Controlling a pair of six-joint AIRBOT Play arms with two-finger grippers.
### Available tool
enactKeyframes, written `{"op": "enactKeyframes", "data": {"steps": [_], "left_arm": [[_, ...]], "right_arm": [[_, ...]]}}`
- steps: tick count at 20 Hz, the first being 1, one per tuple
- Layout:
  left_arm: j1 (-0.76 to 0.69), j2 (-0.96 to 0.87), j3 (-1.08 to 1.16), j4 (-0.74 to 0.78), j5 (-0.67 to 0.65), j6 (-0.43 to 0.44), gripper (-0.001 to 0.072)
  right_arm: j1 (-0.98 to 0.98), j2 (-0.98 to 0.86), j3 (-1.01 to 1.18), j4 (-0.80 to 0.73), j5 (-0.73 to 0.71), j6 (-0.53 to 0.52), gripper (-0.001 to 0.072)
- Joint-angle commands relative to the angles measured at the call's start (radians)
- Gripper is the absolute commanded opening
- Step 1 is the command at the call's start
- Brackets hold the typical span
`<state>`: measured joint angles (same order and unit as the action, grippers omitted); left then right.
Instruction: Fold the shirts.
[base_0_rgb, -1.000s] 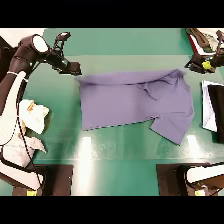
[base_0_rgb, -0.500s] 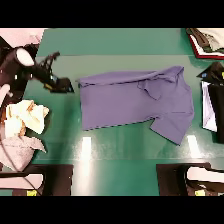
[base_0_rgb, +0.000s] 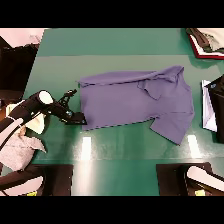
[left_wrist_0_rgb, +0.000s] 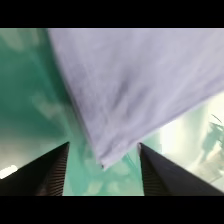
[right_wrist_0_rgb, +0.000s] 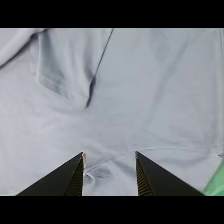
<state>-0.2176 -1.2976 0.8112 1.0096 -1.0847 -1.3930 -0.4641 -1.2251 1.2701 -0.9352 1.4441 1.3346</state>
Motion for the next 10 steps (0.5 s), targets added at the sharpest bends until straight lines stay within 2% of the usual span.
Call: {"op": "enactKeyframes", "data": {"steps": [1,3,4,5,7,8,9,10], "left_arm": [[-0.052,-0.022,-0.035,-0.023,0.054,-0.02,0.0472],[-0.055,-0.021,-0.027,-0.072,0.105,-0.001,0.0267],[-0.055,-0.021,-0.015,-0.089,0.122,0.016,0.0059],[-0.055,-0.02,0.002,-0.083,0.125,0.024,0.0031],[-0.055,-0.016,0.047,-0.03,0.111,0.022,0.0031],[-0.055,-0.01,0.07,0.008,0.103,0.019,0.0031],[-0.053,-0.003,0.09,0.051,0.103,0.001,0.0031],[-0.047,0.006,0.103,0.07,0.104,-0.006,0.0031]], "right_arm": [[-0.022,0.011,0.001,-0.002,0.01,-0.001,0.0367],[-0.024,0.011,-0.023,-0.03,0.008,-0.002,0.0366],[-0.024,0.011,-0.048,-0.076,0.006,-0.002,0.0366],[-0.024,0.011,-0.081,-0.133,0.005,-0.001,0.0366],[-0.025,0.011,-0.166,-0.253,-0.011,-0.001,0.0371],[-0.027,0.01,-0.209,-0.298,-0.03,-0.001,0.0422],[-0.038,-0.001,-0.245,-0.309,-0.045,-0.001,0.0533],[-0.051,-0.021,-0.27,-0.301,-0.057,-0.001,0.0532]]}}
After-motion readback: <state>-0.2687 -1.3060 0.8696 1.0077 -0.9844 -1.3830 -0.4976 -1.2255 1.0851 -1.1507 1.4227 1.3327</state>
